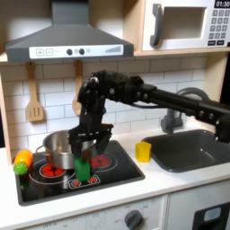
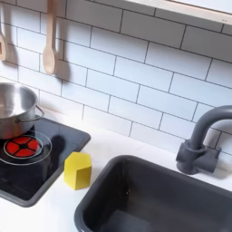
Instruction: Reach green block
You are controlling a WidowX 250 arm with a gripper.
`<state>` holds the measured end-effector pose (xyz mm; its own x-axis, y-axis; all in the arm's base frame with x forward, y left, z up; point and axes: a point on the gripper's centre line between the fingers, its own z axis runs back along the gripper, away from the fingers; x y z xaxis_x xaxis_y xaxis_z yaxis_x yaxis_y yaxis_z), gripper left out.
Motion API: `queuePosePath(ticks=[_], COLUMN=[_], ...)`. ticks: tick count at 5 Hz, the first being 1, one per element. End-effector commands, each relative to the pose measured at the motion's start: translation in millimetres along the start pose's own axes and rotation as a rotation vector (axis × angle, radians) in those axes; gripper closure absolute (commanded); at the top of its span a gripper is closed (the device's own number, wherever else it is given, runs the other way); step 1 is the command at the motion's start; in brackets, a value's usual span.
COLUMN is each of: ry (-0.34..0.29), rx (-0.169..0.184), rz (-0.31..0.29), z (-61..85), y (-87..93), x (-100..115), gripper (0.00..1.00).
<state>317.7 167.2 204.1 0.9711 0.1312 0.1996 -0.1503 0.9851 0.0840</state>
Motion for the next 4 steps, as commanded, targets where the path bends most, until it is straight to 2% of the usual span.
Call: queuePosePath(ticks=[1, 2, 4], ry=[0.019, 0.032, 0.040], rx=[-0.005, -0.022, -0.027], rz=[0.024, 0.002, -0.029], z=[-18.4, -25.8, -33.1], y=[3.0, 0.8, -3.4], x=[7.8, 9.8, 13.0], gripper=[0.00, 0.00, 0.00])
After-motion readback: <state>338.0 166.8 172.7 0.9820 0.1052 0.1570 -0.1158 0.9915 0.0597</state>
